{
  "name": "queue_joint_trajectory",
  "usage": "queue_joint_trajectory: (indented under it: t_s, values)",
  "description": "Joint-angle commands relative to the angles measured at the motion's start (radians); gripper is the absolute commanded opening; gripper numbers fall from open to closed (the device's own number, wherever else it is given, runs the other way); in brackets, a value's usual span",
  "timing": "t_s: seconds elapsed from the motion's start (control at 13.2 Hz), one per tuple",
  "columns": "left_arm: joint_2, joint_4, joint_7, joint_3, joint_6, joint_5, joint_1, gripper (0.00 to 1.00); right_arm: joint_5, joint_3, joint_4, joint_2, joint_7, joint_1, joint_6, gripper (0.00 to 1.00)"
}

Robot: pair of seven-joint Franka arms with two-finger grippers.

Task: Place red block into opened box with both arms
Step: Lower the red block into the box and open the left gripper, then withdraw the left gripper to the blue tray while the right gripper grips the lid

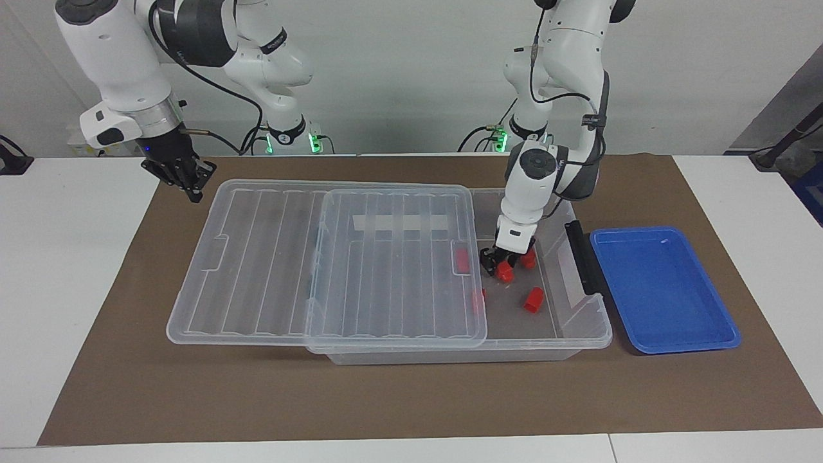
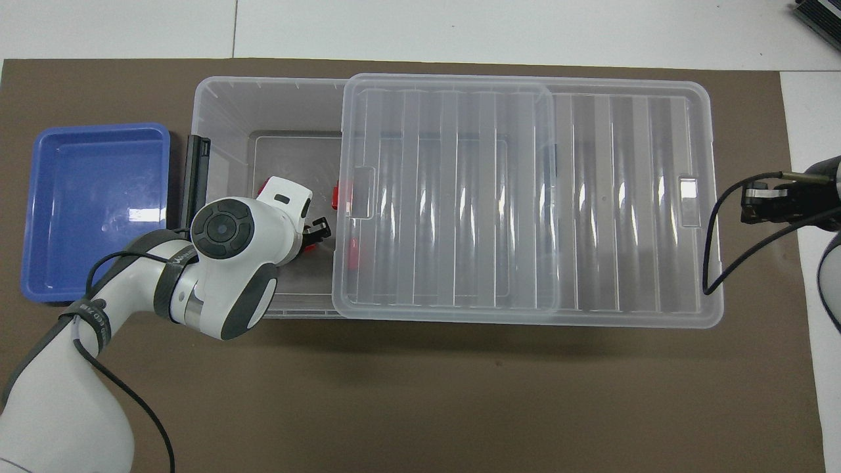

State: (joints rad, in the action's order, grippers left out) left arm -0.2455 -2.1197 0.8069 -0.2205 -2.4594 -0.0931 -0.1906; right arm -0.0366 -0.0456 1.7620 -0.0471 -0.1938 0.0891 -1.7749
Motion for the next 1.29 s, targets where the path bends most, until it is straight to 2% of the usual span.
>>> queue_joint_trajectory:
  t_s: [0.0, 0.15, 0.38, 0.68, 0.83, 1.21]
  values:
    - [0.009, 0.096, 0.02, 0.015, 0.149, -0.02, -0.02, 0.63, 0.007, -0.006, 0.089, -0.025, 0.011, 0.052, -0.121, 0.0]
    - [0.023, 0.16, 0.015, 0.013, 0.253, -0.02, -0.017, 0.63, 0.007, -0.006, 0.096, 0.007, 0.068, 0.083, -0.17, 0.0]
    - [0.048, 0.304, -0.006, 0.021, 0.478, -0.02, -0.004, 0.62, 0.007, -0.007, 0.096, 0.061, 0.126, 0.112, -0.244, 0.0]
    - [0.086, 0.493, -0.22, 0.024, 0.758, -0.013, 0.086, 0.64, 0.007, -0.007, 0.093, 0.11, 0.131, 0.11, -0.296, 0.0]
    - [0.152, 0.492, -0.351, 0.026, 0.807, -0.011, 0.146, 0.68, 0.006, -0.007, 0.093, 0.128, 0.132, 0.104, -0.307, 0.0]
    - [0.262, 0.488, -0.708, 0.026, 0.911, -0.01, 0.305, 0.69, 0.007, -0.016, 0.097, 0.136, 0.142, 0.055, -0.288, 0.0]
